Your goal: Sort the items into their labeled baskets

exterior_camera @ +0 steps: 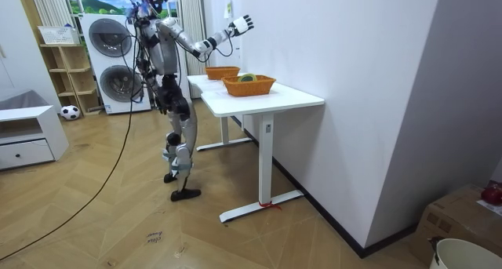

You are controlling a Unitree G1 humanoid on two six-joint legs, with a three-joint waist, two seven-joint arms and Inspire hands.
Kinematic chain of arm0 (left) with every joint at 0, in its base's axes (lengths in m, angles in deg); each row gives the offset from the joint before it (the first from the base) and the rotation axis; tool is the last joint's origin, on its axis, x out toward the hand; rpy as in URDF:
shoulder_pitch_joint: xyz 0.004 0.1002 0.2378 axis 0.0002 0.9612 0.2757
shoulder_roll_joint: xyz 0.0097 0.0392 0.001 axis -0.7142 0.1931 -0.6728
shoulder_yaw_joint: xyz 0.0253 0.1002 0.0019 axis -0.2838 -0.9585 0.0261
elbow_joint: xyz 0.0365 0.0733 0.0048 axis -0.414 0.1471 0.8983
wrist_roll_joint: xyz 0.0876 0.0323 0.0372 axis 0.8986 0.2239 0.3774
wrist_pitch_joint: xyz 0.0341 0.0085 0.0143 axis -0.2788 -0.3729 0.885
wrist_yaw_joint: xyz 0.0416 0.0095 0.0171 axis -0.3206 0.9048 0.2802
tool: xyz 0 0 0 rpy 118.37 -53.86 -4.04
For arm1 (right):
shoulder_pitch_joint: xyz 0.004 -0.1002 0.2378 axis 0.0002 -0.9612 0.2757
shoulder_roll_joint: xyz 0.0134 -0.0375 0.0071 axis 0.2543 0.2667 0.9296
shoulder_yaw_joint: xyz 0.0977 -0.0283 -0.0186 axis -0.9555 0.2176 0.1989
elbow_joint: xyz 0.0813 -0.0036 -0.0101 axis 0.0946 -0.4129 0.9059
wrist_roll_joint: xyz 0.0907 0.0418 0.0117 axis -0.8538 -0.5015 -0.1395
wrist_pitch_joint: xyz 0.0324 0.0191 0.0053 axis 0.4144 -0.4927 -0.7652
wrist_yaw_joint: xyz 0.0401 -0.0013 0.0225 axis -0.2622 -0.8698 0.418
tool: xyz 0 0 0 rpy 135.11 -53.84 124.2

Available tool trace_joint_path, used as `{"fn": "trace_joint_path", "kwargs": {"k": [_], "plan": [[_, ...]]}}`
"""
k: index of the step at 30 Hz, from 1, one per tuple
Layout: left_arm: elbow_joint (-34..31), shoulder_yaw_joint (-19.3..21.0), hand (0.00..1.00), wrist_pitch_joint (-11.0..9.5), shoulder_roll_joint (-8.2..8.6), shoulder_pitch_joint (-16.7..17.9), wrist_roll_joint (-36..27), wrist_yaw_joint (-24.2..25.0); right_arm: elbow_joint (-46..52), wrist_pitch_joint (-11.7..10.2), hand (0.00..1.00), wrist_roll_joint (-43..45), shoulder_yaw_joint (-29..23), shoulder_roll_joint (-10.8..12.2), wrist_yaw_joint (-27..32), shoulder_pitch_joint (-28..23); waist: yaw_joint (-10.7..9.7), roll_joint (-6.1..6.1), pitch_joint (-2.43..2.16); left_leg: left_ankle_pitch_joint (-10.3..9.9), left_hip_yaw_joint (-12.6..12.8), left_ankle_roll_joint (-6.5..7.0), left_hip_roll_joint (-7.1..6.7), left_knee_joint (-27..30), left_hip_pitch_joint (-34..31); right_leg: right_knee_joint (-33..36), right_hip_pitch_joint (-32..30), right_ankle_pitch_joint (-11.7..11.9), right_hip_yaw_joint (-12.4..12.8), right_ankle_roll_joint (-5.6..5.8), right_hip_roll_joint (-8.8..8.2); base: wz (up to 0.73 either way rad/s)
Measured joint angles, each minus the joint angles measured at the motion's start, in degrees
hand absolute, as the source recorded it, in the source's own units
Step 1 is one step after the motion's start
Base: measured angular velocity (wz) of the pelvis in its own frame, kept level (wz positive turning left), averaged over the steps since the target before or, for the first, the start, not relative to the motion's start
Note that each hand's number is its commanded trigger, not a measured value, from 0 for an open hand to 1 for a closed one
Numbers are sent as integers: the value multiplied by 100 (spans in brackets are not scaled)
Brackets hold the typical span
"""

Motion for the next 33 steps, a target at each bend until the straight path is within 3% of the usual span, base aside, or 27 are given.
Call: {"fn": "trace_joint_path", "kwargs": {"k": [3,8,12,17,22,26,29,31,33], "plan": [[4,-1,0,-124,-23,9,-4,-19,85,-102,0,-216,-171,-140,190,-3,-230,-10,4,-1,82,2,10,-37,12,0,-53,8,152,-6,16,-18],[58,38,0,-229,-22,6,-12,-142,132,-205,0,-490,-698,-175,530,-118,-404,-10,23,-56,380,-39,127,-96,95,-29,-131,63,454,-37,131,-31],[80,35,0,-253,-11,55,-3,-226,151,-295,0,-535,-1011,-186,795,-227,-678,0,31,-79,538,-68,202,-97,97,-29,-210,81,555,-64,196,-22],[80,62,0,-274,-7,7,-6,-510,152,-303,0,-832,-1609,-190,1349,-808,-879,-12,29,-84,639,-75,224,-162,157,-31,-233,83,593,-66,212,-11],[79,115,0,-274,1,11,-4,-760,172,-304,0,-1129,-2214,-189,1855,-1430,-1050,-10,24,-128,895,-112,303,-180,188,-29,-313,114,608,-116,272,-25],[86,115,0,-320,23,-9,-8,-898,171,-419,0,-1472,-2684,-188,2463,-2014,-1214,41,8,-157,1046,-148,361,-204,207,-36,-353,132,745,-143,338,-18],[101,118,0,-346,20,-10,-56,-967,130,-468,0,-1815,-2992,-183,2733,-2405,-1387,79,25,-158,1107,-162,399,-240,283,-40,-324,134,757,-147,370,-12],[103,119,0,-346,28,-31,-54,-967,21,-517,0,-1859,-3203,-122,2874,-2602,-1461,57,43,-167,1153,-176,413,-252,294,-43,-338,135,782,-148,382,-12],[101,119,0,-346,28,-93,-59,-988,-213,-653,0,-1999,-3509,92,3085,-2893,-1569,68,47,-176,1204,-188,427,-254,268,-24,-404,141,824,-159,397,-15]]}}
